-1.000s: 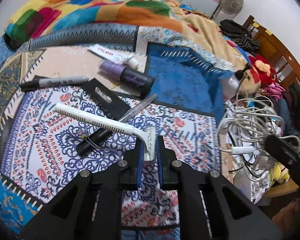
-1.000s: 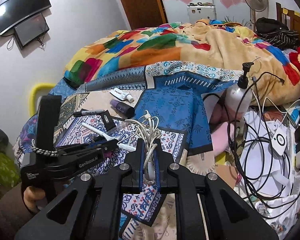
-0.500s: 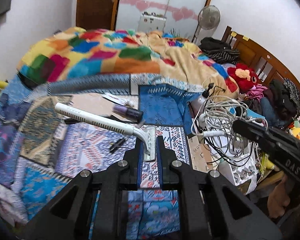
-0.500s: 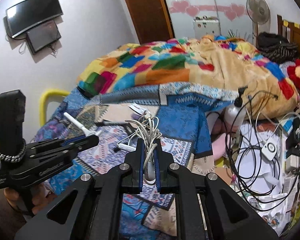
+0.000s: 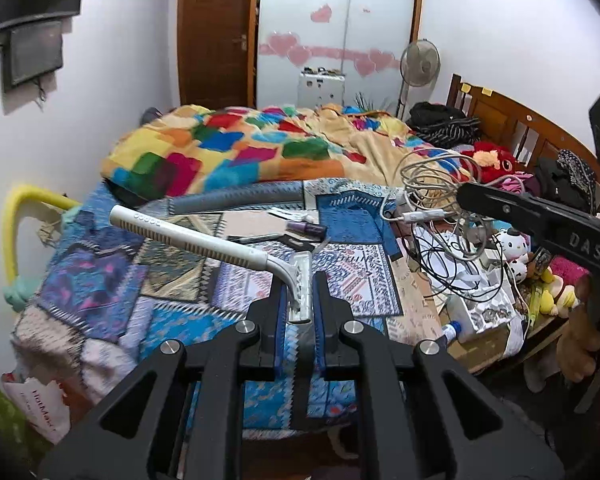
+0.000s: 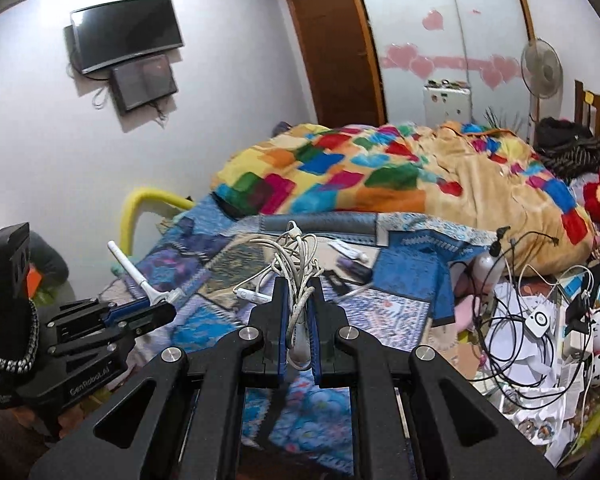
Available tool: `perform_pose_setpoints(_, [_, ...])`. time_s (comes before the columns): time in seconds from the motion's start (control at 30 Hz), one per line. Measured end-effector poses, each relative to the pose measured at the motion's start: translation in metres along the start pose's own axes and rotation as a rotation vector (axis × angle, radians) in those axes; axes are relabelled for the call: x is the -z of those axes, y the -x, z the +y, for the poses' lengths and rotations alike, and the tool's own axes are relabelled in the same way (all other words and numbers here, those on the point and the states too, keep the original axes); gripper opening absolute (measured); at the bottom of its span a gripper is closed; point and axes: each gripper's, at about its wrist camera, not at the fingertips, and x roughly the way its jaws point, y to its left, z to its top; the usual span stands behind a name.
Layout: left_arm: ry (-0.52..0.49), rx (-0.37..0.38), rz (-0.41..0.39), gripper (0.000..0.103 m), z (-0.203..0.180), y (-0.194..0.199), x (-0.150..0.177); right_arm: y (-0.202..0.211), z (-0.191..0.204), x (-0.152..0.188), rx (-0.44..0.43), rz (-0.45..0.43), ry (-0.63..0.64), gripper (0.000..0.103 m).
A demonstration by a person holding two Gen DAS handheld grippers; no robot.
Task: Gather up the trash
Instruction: 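Carry earphones and razor in both grippers over the white trash bin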
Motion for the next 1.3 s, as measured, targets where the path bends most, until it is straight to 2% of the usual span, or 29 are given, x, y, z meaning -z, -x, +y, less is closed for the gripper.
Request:
perform_pose_setpoints(0.27, [0.032, -0.054, -0.037, 0.011, 0.034, 0.073, 0.039, 0.022, 0.062, 0.017, -0.059, -0.001, 0.049, 0.008])
perform_pose_setpoints(0.43, [0.097, -0.097, -0.053, 0.011, 0.068, 0.115, 0.071, 0.027, 0.099, 0.031, -0.096, 0.012, 0.087, 0.008])
perform_pose_setpoints(0.73, [0.184, -0.194, -0.033, 0.011, 0.130, 0.162, 0.136, 0.011, 0.173, 0.065, -0.170, 0.081, 0.183, 0.008])
perform_pose_setpoints(1.0, [0.289, -0.253, 0.016, 0.011, 0.182, 0.174, 0.194, -0.022, 0.239, 0.102, -0.235, 0.184, 0.299, 0.008])
perform_pose_setpoints(1.17, [0.349, -0.267, 0.099, 0.011, 0.211, 0.158, 0.232, -0.048, 0.271, 0.128, -0.262, 0.247, 0.342, 0.008])
perform_pose_setpoints(1.3, [0.398, -0.264, 0.153, 0.011, 0.227, 0.140, 0.259, -0.081, 0.288, 0.152, -0.273, 0.339, 0.362, 0.008])
